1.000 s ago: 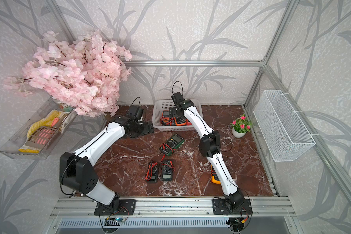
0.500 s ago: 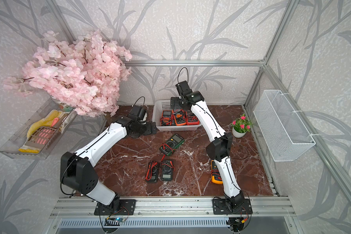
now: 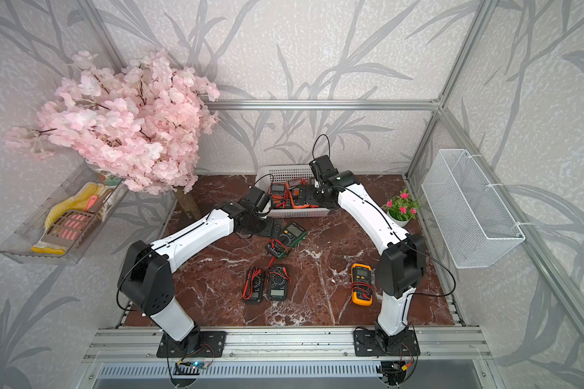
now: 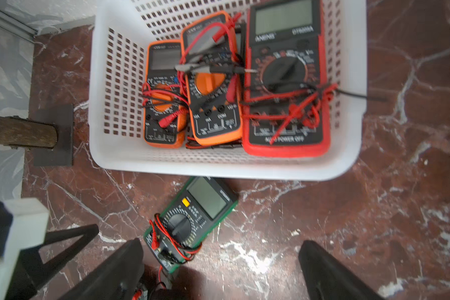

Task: Put the multimeter into the basket
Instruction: Pick up the multimeter from the center of the board.

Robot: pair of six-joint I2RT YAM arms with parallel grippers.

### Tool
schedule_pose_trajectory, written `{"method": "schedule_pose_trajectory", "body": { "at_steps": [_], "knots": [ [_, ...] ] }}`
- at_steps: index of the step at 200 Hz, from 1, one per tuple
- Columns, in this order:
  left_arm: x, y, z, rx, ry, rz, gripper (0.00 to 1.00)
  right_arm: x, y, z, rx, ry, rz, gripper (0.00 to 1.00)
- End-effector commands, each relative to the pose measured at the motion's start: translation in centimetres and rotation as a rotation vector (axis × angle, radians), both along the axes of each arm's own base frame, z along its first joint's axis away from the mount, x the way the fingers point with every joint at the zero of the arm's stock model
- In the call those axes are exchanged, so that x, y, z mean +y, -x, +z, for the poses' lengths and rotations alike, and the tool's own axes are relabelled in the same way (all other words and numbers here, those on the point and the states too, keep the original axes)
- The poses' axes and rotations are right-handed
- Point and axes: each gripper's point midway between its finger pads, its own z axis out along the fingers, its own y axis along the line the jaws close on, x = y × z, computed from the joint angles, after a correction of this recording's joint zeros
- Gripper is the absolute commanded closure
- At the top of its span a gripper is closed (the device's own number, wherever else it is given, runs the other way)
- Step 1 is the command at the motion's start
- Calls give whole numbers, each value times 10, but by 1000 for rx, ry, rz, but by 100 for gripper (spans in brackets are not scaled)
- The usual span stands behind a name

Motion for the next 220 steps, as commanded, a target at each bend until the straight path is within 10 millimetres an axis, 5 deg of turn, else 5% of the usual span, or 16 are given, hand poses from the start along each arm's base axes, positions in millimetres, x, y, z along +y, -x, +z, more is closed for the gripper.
{"method": "schedule_pose_trajectory", "body": {
  "at_steps": [1, 109, 220],
  "knots": [
    [-8, 0, -9, -21, -36, -68, 0, -7, 6, 21, -83, -102, -36, 1],
    [-38, -10, -48, 4, -185, -240, 0, -42, 100, -19, -15, -146, -26, 1],
    [-53, -23, -70, 24, -218, -275, 0, -51, 125, -32, 12, -135, -7, 1]
  ]
}}
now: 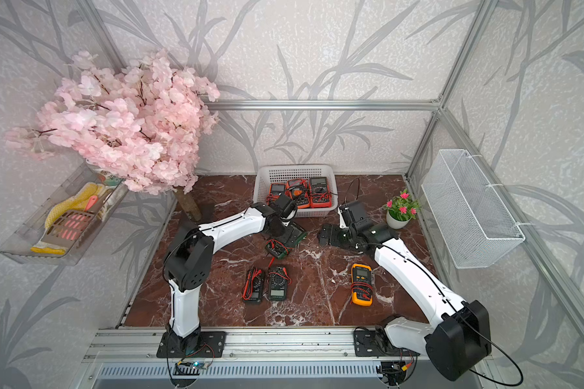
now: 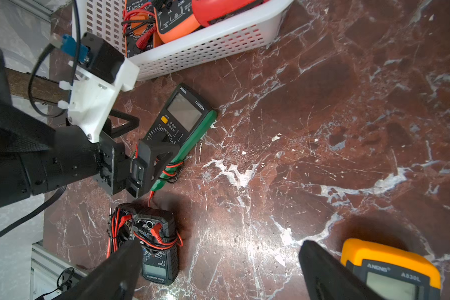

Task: Put the multimeter into the basket
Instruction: Pick up the multimeter from the center of the board.

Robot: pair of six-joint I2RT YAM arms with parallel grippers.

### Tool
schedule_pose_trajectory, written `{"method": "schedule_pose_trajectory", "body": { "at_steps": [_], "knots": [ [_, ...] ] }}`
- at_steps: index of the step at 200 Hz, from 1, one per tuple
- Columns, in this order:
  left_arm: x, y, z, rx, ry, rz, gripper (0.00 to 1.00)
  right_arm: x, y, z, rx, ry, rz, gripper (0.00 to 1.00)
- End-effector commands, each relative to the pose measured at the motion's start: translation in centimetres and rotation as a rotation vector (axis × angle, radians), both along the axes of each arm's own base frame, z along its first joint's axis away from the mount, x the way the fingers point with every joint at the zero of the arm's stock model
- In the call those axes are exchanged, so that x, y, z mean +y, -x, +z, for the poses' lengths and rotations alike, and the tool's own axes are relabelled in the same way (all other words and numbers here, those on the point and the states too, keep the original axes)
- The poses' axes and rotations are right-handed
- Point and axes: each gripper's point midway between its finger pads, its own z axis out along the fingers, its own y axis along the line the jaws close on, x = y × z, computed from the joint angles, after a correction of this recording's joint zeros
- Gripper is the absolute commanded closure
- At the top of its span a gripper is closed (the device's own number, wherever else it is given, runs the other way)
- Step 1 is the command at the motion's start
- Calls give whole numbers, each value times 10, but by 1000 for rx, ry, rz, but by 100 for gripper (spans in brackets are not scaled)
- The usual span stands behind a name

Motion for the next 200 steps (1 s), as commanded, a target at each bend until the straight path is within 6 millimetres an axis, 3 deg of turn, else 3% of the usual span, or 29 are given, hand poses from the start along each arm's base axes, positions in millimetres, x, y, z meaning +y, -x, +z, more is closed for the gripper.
{"method": "schedule_pose_trajectory", "body": {
  "at_steps": [1, 119, 179, 200],
  "knots": [
    [-5, -2, -2, 4, -11, -21, 0, -2, 5, 4, -10, -6, 8, 1],
    [-8, 1, -34, 47, -1, 15, 0, -9, 14, 3, -6, 13, 7, 1],
    [-12, 5, -39, 58, 30, 40, 0, -10, 15, 5, -10, 8, 10, 1],
    [-12, 7, -39, 63, 39, 43, 6, -10, 15, 5, -9, 6, 8, 1]
  ]
}}
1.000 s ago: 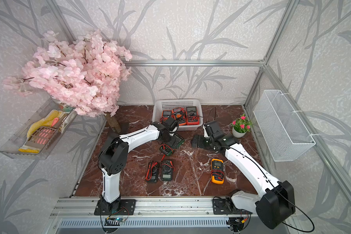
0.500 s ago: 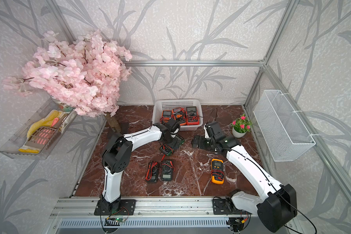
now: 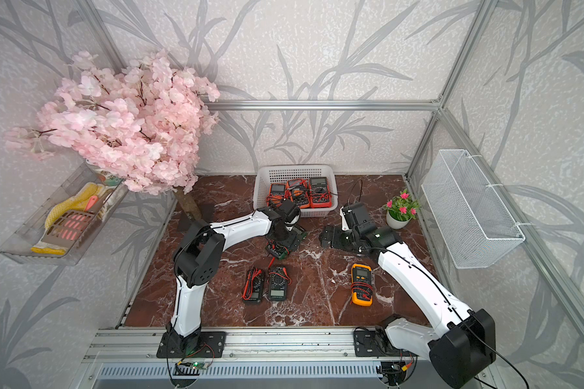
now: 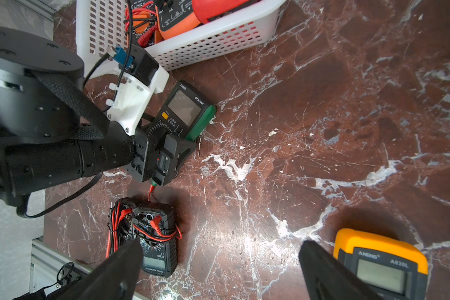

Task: Put the multimeter into the basket
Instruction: Pick up the multimeter from the center of the board.

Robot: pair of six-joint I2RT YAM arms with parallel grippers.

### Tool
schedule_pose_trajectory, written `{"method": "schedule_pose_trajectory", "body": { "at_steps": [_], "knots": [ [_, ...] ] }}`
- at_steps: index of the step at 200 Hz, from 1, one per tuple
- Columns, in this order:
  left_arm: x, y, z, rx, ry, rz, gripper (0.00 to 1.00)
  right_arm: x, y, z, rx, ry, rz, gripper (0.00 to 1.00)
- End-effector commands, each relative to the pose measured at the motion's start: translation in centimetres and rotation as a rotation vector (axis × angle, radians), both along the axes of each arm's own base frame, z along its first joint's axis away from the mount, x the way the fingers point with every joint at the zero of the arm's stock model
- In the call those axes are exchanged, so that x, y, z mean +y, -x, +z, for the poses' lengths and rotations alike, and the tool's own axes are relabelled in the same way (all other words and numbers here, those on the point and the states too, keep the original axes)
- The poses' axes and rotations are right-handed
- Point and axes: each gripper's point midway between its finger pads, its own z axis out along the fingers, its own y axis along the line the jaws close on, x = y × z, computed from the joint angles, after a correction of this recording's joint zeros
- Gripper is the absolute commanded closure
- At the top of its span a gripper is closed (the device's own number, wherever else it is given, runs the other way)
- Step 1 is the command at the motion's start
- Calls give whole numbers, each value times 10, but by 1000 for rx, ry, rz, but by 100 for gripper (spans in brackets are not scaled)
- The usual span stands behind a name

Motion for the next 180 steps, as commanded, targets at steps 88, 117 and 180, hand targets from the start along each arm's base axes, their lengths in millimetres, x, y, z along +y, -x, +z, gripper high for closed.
{"method": "schedule_pose_trajectory", "body": {
  "at_steps": [88, 117, 180],
  "knots": [
    [-9, 15, 15, 0, 64, 3, 47, -4, 4, 1, -4, -5, -1, 1],
    [-15, 15, 37, -22, 109, -11, 49, -2, 3, 2, -6, -13, 2, 1],
    [-23, 28, 84, -56, 194, -42, 50, 1, -5, 24, -40, -56, -6, 1]
  ]
}}
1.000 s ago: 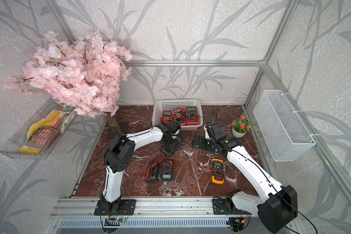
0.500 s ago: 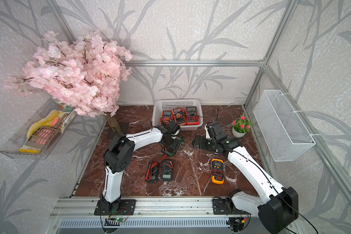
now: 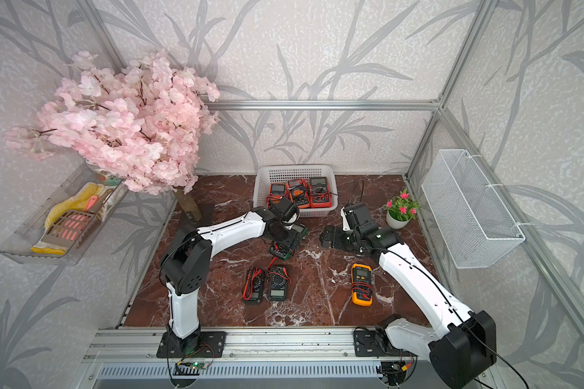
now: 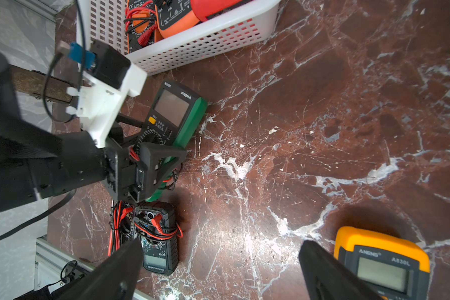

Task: Put the multimeter into the basket
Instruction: Pick up the multimeter from the center of the board.

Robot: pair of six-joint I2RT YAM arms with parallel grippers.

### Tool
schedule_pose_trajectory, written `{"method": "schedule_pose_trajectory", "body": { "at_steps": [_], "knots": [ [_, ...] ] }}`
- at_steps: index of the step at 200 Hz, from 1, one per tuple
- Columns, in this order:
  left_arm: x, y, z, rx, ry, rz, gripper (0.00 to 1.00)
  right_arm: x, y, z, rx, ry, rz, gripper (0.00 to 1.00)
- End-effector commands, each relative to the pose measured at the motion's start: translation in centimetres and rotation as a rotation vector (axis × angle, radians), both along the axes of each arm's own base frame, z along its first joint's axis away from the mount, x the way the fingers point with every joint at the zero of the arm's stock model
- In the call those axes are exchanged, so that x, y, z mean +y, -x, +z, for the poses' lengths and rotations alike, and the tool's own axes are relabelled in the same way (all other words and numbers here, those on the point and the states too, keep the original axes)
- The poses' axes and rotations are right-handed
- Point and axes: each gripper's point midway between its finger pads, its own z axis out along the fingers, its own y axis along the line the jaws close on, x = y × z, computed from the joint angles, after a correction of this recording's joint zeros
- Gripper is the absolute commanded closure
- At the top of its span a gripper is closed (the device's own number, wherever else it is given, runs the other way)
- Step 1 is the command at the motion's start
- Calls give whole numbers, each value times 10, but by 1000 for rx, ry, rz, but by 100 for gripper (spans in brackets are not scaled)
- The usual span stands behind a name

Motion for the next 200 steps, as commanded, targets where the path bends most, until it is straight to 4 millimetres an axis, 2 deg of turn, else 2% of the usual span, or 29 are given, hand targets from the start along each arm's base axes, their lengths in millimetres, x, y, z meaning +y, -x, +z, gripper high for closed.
{"method": "schedule_pose_trajectory", "body": {
  "at_steps": [1, 41, 83, 133, 174, 200],
  "knots": [
    [-7, 7, 39, -42, 71, -14, 51, 3, -6, 24, -46, -43, -4, 1],
    [-11, 12, 75, -89, 155, 5, 51, 9, -15, 40, -63, -100, -12, 1],
    [-11, -3, 115, -200, 229, 74, 51, 14, -22, 52, -76, -148, -13, 1],
    [3, -39, 158, -385, 260, 207, 52, 17, -29, 58, -89, -162, -12, 1],
    [15, -71, 183, -475, 244, 285, 52, 22, -35, 62, -95, -182, -4, 1],
    [25, -92, 191, -510, 213, 318, 52, 27, -39, 67, -115, -202, 12, 1]
  ]
}}
